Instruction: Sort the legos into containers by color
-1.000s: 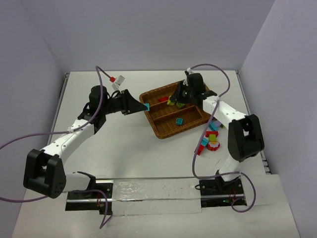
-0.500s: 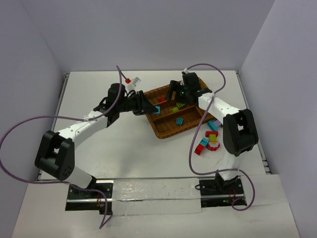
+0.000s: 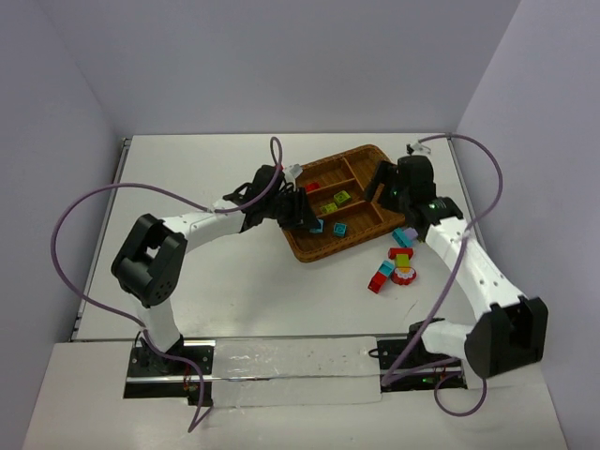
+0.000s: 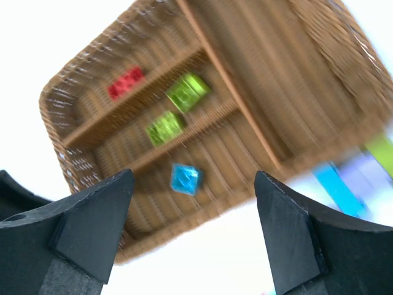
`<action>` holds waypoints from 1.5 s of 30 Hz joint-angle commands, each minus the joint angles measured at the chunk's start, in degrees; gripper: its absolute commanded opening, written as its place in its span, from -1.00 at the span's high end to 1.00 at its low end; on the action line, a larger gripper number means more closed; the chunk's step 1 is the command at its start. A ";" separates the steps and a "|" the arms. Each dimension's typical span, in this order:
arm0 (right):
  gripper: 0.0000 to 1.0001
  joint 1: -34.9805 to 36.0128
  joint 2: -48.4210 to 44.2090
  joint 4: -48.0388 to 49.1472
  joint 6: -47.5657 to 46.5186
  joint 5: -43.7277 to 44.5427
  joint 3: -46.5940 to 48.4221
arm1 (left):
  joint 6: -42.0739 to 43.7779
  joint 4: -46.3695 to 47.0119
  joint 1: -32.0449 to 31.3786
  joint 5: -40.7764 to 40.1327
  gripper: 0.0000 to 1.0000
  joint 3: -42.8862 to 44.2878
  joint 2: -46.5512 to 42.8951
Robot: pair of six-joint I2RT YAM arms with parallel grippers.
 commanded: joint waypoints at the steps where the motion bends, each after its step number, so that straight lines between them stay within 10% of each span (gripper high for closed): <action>1: -0.66 0.00 -7.00 -5.82 2.90 7.12 -4.26 | 1.24 -2.15 -0.46 -3.56 -0.24 2.97 0.57; 6: -0.60 0.02 -13.28 -11.15 6.55 11.05 -9.13 | 2.61 -3.68 -0.74 -4.42 -0.88 3.39 -0.68; 24: -0.79 2.77 -16.09 -17.87 17.75 12.16 -20.87 | 5.73 -10.70 -0.99 -8.93 -0.89 8.81 -10.25; 45: -0.05 6.24 -9.25 -7.43 17.62 8.97 -24.74 | 6.56 -11.09 -1.08 -7.60 -0.86 7.98 -10.11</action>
